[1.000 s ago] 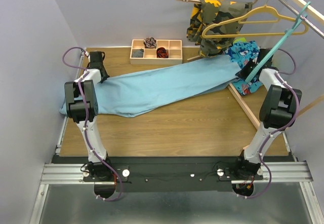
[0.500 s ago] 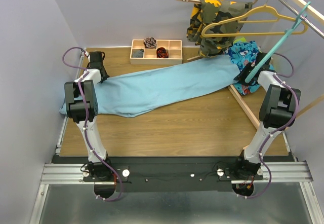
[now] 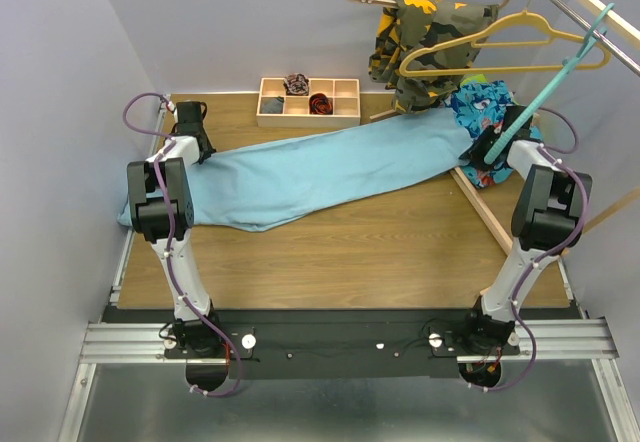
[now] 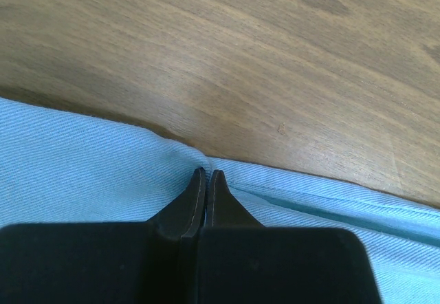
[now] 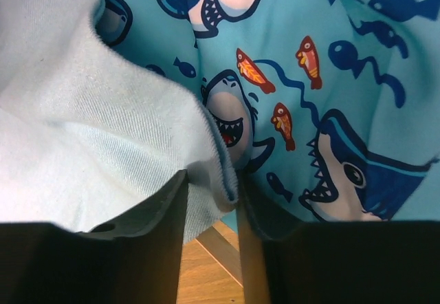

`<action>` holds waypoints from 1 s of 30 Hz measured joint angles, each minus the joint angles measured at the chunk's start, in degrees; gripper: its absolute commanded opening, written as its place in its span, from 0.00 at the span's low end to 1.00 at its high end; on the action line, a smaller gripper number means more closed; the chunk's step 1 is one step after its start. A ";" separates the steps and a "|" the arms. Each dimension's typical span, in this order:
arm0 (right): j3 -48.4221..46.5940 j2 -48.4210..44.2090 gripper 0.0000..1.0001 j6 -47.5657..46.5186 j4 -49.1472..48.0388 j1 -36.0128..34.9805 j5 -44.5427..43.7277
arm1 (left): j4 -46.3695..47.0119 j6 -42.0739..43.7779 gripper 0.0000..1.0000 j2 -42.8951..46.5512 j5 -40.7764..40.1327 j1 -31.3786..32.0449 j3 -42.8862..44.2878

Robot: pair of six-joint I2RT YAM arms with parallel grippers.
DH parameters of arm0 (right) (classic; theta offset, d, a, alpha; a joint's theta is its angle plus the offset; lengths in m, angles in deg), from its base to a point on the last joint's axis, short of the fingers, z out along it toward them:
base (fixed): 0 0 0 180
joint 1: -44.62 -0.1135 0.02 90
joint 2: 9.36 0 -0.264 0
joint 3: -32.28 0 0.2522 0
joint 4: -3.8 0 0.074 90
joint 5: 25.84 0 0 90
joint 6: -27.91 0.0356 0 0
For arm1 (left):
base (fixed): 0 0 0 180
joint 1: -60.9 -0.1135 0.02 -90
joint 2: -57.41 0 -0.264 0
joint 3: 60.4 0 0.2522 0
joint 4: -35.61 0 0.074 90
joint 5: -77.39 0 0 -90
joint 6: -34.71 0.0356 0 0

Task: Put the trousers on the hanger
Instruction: Fold the trousers at the center of the board.

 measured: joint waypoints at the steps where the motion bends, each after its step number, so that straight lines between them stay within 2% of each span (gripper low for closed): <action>1: 0.00 0.20 0.32 0.24 -0.11 -0.09 0.22 | 0.00 0.00 0.00 0.00 0.00 0.00 0.00; 6: -0.02 0.72 0.17 0.46 -0.74 -0.61 0.85 | 0.00 0.00 0.00 0.00 0.02 0.00 0.00; 7: -0.07 0.72 0.10 0.52 -0.76 -0.61 0.85 | 0.00 0.00 0.00 0.00 0.02 0.00 0.00; 9: -0.07 0.72 0.01 0.48 -0.90 -0.59 0.90 | 0.00 0.02 0.00 0.00 0.02 0.00 0.00; 21: -0.33 -0.59 0.01 0.59 -1.05 -0.61 1.03 | 0.00 0.07 0.00 0.00 0.00 -0.11 0.00; 30: 4.46 -14.75 0.01 1.44 -1.42 -1.27 0.98 | -0.02 1.22 0.00 0.00 0.35 -0.11 0.00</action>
